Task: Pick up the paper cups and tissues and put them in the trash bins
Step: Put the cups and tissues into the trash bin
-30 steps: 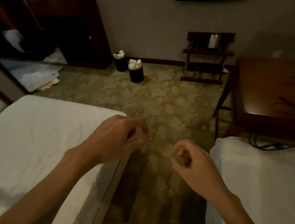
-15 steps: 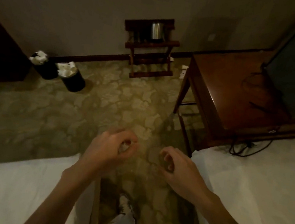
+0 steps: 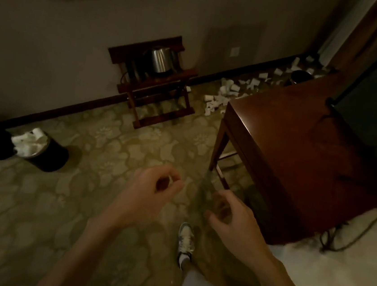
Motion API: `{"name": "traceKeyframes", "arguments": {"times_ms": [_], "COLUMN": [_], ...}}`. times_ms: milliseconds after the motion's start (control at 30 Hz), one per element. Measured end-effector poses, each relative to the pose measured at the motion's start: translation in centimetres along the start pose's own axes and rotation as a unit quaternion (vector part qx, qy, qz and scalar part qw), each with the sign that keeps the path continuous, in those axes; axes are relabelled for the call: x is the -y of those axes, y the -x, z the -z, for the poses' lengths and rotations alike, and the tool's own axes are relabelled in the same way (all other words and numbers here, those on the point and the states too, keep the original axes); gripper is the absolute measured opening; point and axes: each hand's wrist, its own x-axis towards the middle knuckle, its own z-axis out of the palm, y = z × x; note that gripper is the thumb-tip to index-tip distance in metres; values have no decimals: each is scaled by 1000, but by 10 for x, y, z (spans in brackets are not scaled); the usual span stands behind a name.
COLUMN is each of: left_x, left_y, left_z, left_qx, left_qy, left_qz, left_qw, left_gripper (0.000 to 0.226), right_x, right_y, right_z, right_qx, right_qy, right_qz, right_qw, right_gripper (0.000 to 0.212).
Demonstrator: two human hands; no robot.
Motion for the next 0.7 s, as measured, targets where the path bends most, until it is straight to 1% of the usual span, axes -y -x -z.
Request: {"name": "traceKeyframes", "arguments": {"times_ms": [233,300,433,567,700], "left_x": [9,12,27,57,86], "left_y": [-183,-228,-321,-427,-543], "left_z": [39,48,58,49,43], "left_qx": [22,32,63,119,176], "left_qy": [-52,-74,-59,-39,-36], "left_qz": [6,-1,-13,-14,-41], "left_qw": [998,997,996,992,983], "left_gripper": [5,8,14,15,13], "right_x": [33,41,44,30,22], "right_y": [-193,-237,-317,-400,-495], "right_z": [23,32,47,58,68], "right_qx": [-12,-11,-12,-29,-59], "right_qy": [-55,-56,-44,-43,-49], "right_qz": [-29,-35,-62,-93,-156], "right_qw": [998,998,997,994,985], "right_gripper": [29,31,31,27,28]}}
